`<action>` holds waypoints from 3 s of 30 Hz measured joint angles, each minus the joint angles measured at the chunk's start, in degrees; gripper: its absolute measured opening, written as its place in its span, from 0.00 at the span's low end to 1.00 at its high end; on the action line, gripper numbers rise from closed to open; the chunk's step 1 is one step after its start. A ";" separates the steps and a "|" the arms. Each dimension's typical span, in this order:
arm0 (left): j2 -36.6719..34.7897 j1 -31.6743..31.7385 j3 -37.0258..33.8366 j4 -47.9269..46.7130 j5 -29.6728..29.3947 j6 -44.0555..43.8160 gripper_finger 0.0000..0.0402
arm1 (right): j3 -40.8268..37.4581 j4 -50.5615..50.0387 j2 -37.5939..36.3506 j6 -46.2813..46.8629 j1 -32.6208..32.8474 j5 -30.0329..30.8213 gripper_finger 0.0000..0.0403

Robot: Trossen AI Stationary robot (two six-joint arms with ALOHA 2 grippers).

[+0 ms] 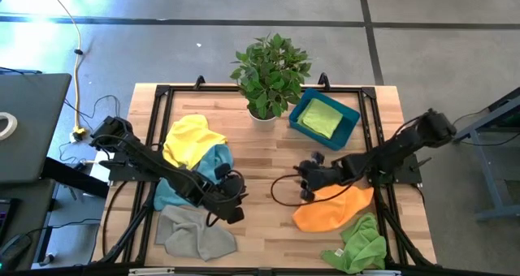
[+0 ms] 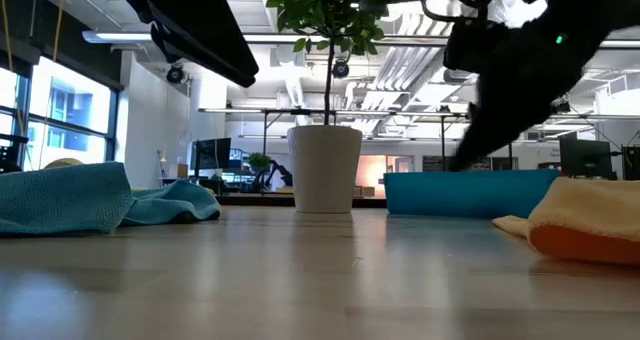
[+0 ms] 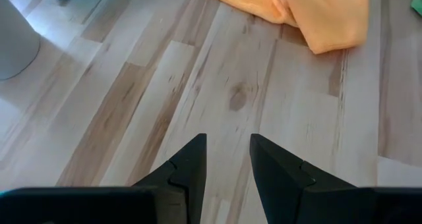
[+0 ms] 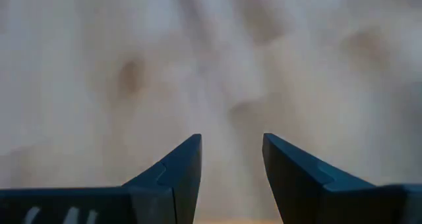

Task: Fold microfiber towels
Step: Fold the orange towel

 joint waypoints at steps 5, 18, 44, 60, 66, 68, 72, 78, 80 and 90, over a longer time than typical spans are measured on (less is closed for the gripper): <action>0.02 -0.45 -0.02 -0.15 0.14 0.43 0.27 | 3.57 -15.78 -0.32 13.17 3.10 -17.09 0.38; 0.02 -0.68 -0.02 -0.21 -1.66 2.15 0.27 | 0.91 -15.90 6.22 18.36 10.40 -8.39 0.38; 0.02 -1.52 -0.02 -0.11 -0.04 1.38 0.27 | 9.25 2.52 7.68 -9.84 -3.56 -2.04 0.38; 0.02 -1.54 -0.02 -0.13 -0.12 2.36 0.27 | 9.25 -32.44 5.73 4.96 7.75 -17.78 0.38; 0.02 -1.54 -0.02 -0.13 -0.23 2.03 0.27 | 8.58 -32.91 5.73 5.03 8.74 -17.14 0.38; 0.02 -1.54 -0.02 -0.11 -0.22 2.00 0.27 | 8.58 -32.49 5.73 5.01 9.13 -17.34 0.38; 0.02 -1.54 -0.02 -0.11 -0.23 1.95 0.27 | 8.58 -32.25 5.73 4.59 10.69 -17.04 0.38; 0.02 -1.54 -0.02 -0.10 -0.42 1.96 0.27 | 8.58 -32.08 5.73 4.80 12.46 -8.30 0.38; 0.02 -1.54 -0.02 -0.09 -0.51 1.95 0.27 | 8.58 -32.10 5.73 5.08 12.46 -7.65 0.36; 0.02 -1.54 -0.02 -0.09 -0.51 1.95 0.27 | 8.58 -30.98 5.73 5.11 12.35 -7.54 0.02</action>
